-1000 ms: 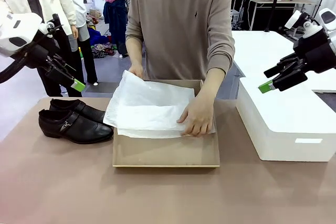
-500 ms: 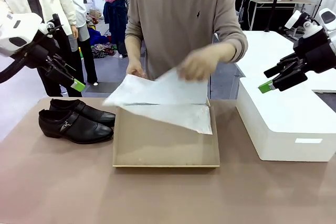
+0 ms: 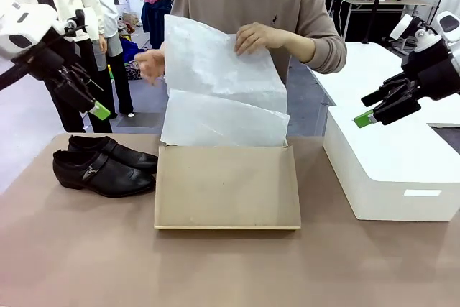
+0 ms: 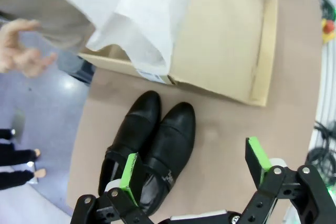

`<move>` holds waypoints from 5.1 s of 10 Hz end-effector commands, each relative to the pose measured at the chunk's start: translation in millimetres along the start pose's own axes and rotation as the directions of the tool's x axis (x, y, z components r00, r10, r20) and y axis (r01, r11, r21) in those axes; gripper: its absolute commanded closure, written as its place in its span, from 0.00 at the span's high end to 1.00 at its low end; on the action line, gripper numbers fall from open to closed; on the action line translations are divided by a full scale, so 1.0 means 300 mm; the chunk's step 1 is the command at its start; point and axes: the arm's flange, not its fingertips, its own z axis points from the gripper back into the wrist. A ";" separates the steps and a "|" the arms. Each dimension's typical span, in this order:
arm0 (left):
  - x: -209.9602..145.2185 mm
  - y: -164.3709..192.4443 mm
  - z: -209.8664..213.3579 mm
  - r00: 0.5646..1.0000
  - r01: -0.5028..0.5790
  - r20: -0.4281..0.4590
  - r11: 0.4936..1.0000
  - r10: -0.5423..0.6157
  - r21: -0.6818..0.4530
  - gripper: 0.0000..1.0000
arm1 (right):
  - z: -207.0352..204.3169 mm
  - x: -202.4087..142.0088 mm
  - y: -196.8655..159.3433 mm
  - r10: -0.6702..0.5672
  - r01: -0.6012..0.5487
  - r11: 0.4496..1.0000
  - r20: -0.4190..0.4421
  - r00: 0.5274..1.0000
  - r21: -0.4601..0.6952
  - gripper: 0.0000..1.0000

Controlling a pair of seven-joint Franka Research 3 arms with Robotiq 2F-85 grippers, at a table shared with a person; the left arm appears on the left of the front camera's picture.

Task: Pack the shoes into the box.
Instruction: Place one shoe of the Shoes into the Shoes Box.

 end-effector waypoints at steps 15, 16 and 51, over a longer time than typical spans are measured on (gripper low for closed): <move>-0.092 0.413 -0.106 0.886 0.332 -0.299 0.935 -0.355 -0.126 1.00 | -0.004 -0.001 -0.012 0.025 -0.026 1.000 0.029 0.999 0.011 1.00; -0.092 0.413 -0.106 0.886 0.332 -0.299 0.935 -0.355 -0.126 1.00 | -0.004 -0.001 -0.012 0.025 -0.026 1.000 0.029 0.999 0.011 1.00; -0.240 0.646 -0.361 0.845 0.300 -0.413 0.941 -0.339 -0.157 1.00 | -0.004 -0.001 -0.012 0.025 -0.026 1.000 0.029 0.999 0.011 1.00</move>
